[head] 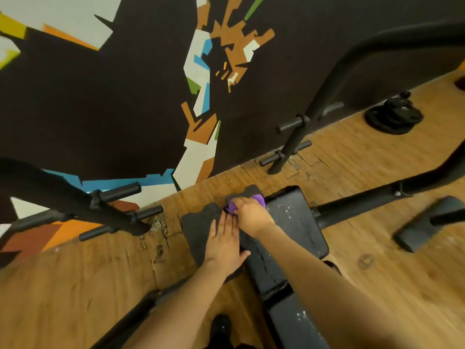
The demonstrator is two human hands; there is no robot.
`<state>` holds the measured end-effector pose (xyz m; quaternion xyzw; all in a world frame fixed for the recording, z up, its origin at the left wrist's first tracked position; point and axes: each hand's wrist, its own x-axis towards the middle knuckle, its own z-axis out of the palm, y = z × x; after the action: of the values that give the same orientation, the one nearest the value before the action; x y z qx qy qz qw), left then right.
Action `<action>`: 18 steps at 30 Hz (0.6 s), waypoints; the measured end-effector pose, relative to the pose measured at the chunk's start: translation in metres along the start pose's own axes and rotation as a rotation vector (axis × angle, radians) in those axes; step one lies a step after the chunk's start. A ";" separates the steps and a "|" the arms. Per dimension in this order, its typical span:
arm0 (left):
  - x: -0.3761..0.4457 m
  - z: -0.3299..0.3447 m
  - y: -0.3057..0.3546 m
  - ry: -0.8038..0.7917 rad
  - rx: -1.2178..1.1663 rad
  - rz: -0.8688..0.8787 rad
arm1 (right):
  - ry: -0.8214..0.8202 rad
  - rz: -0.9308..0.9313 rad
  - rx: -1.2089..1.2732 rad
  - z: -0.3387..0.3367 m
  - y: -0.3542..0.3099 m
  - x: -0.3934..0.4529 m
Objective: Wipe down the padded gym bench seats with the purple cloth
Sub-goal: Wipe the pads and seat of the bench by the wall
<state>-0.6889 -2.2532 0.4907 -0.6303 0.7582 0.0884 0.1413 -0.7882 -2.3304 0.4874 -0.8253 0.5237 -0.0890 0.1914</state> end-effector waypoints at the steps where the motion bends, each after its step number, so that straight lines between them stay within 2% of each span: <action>1: 0.000 0.000 0.000 0.006 -0.031 -0.011 | 0.005 0.013 0.015 0.002 0.002 0.000; 4: 0.001 -0.003 -0.004 0.031 -0.058 -0.018 | 0.026 -0.001 0.092 0.000 0.008 -0.004; 8: -0.006 -0.001 -0.002 -0.003 -0.112 -0.107 | -0.085 0.015 0.150 -0.011 0.014 0.002; 11: -0.006 0.002 -0.001 -0.030 -0.105 -0.149 | -0.090 0.006 0.077 -0.020 0.027 0.012; 18: -0.003 0.002 0.006 -0.057 -0.183 -0.238 | -0.139 -0.192 0.009 -0.014 0.021 0.016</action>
<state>-0.6944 -2.2483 0.4896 -0.7233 0.6625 0.1579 0.1141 -0.8035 -2.3557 0.4901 -0.8751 0.4272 -0.0518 0.2215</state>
